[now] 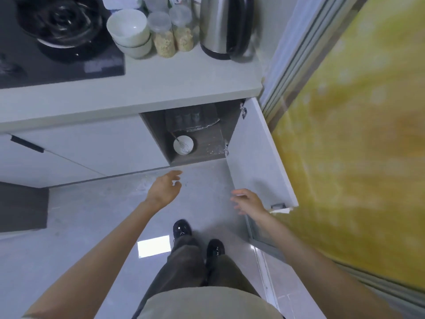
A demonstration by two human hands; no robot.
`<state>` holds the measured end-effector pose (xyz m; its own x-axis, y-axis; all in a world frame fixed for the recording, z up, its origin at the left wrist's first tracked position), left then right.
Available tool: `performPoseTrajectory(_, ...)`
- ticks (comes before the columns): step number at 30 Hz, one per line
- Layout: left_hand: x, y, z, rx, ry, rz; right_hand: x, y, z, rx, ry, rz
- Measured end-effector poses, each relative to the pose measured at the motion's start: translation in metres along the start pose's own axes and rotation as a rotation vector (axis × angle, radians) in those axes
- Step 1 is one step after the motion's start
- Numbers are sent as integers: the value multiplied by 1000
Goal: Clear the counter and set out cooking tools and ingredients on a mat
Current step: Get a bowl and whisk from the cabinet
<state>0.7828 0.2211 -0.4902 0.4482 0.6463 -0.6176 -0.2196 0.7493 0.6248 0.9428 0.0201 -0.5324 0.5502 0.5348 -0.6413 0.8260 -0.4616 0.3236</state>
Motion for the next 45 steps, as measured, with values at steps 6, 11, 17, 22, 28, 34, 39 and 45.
performPoseTrajectory(6, 54, 28, -53, -153, 144, -4, 61, -57, -34, 34, -89, -89)
performPoseTrajectory(11, 100, 33, -93, -241, 228, -40, 121, -98, -52, 36, -148, -93)
performPoseTrajectory(17, 169, 22, -122, -464, 307, -79, 209, -139, -52, 120, -202, -108)
performPoseTrajectory(22, 228, -3, -138, -671, 352, -116, 292, -164, -33, 299, -272, -70)
performPoseTrajectory(28, 303, -52, -164, -699, 300, -120, 391, -197, 10, 268, -238, -40)
performPoseTrajectory(34, 368, -103, -193, -639, 245, -76, 482, -224, 39, 155, -98, 0)
performPoseTrajectory(39, 409, -130, -201, -673, 188, -55, 543, -248, 58, 94, -22, 54)
performPoseTrajectory(45, 445, -145, -207, -643, 115, -63, 589, -273, 75, 26, 115, 48)
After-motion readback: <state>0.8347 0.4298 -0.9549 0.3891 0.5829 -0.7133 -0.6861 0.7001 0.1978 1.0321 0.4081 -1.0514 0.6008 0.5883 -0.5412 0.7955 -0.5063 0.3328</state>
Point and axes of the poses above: each hand's wrist, its own x-axis towards the middle knuckle, its own y-axis out of the back of the hand, z = x × y, the point moved 2 cm from there along x, towards the middle knuckle, and after that the axes turned 8 degrees about y, right-handed, at the moved point
